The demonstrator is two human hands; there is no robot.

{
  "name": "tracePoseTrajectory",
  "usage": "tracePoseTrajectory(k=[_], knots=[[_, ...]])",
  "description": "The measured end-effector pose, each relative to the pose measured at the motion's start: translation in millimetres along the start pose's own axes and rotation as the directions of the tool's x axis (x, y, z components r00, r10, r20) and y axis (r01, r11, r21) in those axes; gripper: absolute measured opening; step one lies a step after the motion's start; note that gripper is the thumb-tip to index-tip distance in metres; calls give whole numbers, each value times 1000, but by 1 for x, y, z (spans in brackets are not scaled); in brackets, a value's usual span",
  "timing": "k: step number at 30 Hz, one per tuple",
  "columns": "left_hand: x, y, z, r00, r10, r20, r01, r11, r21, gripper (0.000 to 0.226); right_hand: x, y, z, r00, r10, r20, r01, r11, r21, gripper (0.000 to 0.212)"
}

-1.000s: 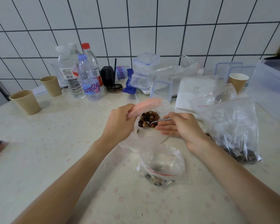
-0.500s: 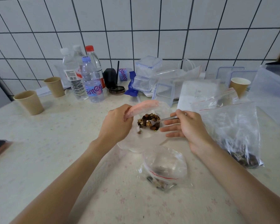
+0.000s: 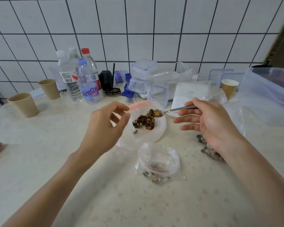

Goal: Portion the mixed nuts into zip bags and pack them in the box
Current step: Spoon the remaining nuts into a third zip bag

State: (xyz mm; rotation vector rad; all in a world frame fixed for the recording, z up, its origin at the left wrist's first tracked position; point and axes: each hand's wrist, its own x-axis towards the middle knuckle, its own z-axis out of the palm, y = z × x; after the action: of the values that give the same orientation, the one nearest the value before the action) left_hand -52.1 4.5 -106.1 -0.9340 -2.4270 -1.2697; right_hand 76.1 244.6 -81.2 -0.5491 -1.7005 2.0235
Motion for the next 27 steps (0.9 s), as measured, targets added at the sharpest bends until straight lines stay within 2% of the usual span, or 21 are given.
tracePoseTrajectory(k=[1, 3, 5, 7, 10, 13, 17, 19, 22, 25, 26, 27], knots=[[-7, 4, 3, 999, -17, 48, 18, 999, -30, 4, -7, 0, -4, 1000, -13, -7, 13, 1000, -5, 33], [-22, 9, 10, 992, -59, 113, 66, 996, -61, 21, -20, 2, -11, 999, -31, -25, 31, 999, -22, 34], [-34, 11, 19, 971, -119, 205, 123, 992, -7, 41, -29, 8, -17, 999, -30, -41, 29, 999, -40, 35], [-41, 11, 26, 932, -178, 316, 177, 984, 31, 52, -35, 15, -22, 999, -12, -49, 9, 999, -52, 34], [-46, 8, 32, 890, -204, 407, 225, 974, -2, 40, -40, 22, -26, 998, -7, -54, 2, 995, -96, 33], [-48, 4, 33, 896, -181, 406, 229, 971, -71, 18, -43, 27, -27, 998, -55, -19, 51, 986, -161, 34], [-51, 5, 32, 919, -89, 383, 193, 951, -242, 12, -51, 34, -25, 967, -217, 130, 247, 922, -298, 34], [-53, 7, 32, 926, -38, 377, 168, 933, -319, 12, -58, 36, -23, 904, -362, 228, 426, 809, -405, 32], [-53, 7, 29, 929, -53, 367, 207, 896, -392, 13, -70, 34, -20, 741, -541, 399, 660, 474, -583, 28], [-53, 5, 26, 937, -76, 341, 209, 904, -373, 14, -76, 30, -17, 560, -621, 548, 770, 148, -620, 45], [-53, 4, 25, 940, -87, 331, 210, 910, -358, 14, -77, 30, -16, 518, -637, 571, 784, 86, -615, 49], [-53, 3, 25, 941, -98, 323, 212, 916, -341, 14, -78, 30, -16, 497, -650, 575, 792, 69, -607, 50]])
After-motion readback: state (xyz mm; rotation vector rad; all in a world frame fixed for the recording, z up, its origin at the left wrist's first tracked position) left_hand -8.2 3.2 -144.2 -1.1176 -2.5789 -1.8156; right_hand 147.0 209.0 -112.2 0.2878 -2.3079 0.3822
